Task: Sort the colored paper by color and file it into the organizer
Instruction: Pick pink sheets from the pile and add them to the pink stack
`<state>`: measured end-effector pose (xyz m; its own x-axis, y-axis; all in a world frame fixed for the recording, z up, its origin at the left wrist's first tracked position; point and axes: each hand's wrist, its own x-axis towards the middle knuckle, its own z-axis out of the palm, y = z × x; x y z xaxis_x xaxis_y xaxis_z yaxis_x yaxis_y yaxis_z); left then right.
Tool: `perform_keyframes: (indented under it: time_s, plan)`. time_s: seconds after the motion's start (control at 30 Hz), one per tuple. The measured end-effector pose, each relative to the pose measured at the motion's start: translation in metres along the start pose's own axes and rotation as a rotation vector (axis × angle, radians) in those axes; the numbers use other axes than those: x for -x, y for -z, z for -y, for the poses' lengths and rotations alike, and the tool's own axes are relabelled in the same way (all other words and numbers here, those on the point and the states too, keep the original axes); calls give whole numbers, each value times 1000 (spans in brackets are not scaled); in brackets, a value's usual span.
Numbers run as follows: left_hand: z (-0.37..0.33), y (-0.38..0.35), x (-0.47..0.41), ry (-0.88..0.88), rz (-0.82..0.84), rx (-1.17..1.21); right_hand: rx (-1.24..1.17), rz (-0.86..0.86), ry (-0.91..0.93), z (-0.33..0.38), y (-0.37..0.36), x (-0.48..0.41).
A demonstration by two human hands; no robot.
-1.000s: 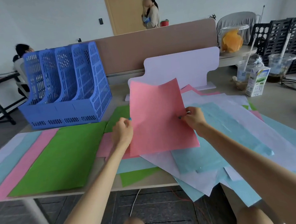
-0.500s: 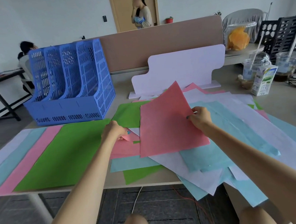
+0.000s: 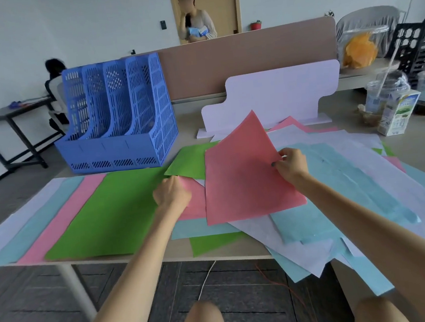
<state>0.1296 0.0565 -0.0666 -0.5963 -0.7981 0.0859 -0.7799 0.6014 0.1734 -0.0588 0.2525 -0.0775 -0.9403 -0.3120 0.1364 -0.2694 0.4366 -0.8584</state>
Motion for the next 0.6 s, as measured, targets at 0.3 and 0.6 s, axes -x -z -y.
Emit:
perform_keyframes:
  time_s: [0.3,0.6]
  plan:
    - [3,-6,-9,73,1,-94,17,-2,-32,-4,5,0]
    - [3,13,-16,161,213,83,14,16,-53,-11,6,3]
